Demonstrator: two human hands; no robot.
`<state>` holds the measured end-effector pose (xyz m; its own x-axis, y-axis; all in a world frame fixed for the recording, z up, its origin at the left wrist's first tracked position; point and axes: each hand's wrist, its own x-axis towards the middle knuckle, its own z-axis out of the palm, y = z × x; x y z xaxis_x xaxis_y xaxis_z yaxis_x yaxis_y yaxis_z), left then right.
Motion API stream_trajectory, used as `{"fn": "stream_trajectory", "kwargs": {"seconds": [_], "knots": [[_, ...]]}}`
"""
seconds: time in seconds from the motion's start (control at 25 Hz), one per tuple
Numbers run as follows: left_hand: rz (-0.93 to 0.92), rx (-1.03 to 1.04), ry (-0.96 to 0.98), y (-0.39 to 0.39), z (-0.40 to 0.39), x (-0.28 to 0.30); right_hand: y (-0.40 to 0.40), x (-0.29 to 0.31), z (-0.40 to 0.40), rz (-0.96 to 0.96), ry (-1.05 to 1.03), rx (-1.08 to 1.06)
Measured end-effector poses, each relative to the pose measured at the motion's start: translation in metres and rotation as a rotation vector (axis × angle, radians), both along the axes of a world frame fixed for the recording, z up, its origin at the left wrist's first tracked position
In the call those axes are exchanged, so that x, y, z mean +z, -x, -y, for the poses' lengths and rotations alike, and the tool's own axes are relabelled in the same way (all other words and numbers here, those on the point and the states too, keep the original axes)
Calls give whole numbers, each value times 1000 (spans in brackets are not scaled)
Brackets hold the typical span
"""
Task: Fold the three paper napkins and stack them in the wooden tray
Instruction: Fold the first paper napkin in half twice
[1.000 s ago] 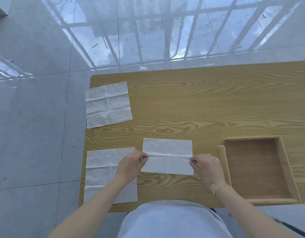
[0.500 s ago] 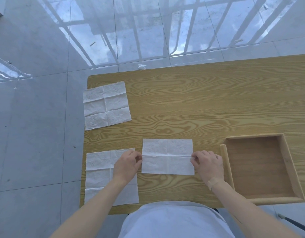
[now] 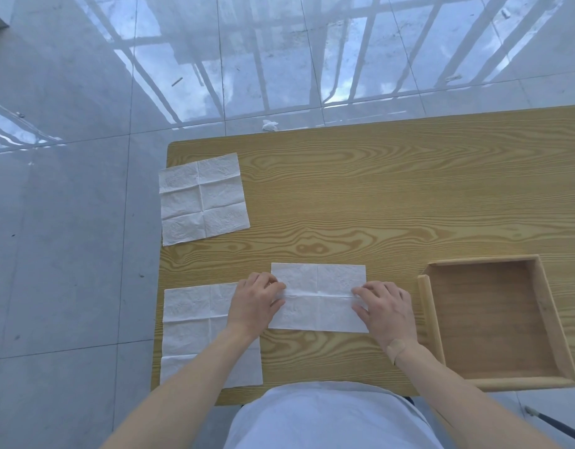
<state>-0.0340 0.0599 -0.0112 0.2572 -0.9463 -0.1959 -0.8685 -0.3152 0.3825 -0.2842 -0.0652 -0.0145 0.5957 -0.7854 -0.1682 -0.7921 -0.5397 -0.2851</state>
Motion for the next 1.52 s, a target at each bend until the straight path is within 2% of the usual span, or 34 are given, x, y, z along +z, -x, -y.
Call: {"fn": "stream_trajectory", "kwargs": {"seconds": [0.56,0.88,1.04,1.32,1.52], "knots": [[-47,62,64,2,4,0,-5,7,7,41,-139,-87],[1,61,357,-12,26,18,-10,40,33,192,5,-101],[47,-50,458,-6,20,16,-1,43,26,200,103,-11],[58,-133,278,16,-29,-12,28,15,-10,118,53,49],[78,-143,199,25,-40,-16,33,7,-21,36,-9,-10]]}}
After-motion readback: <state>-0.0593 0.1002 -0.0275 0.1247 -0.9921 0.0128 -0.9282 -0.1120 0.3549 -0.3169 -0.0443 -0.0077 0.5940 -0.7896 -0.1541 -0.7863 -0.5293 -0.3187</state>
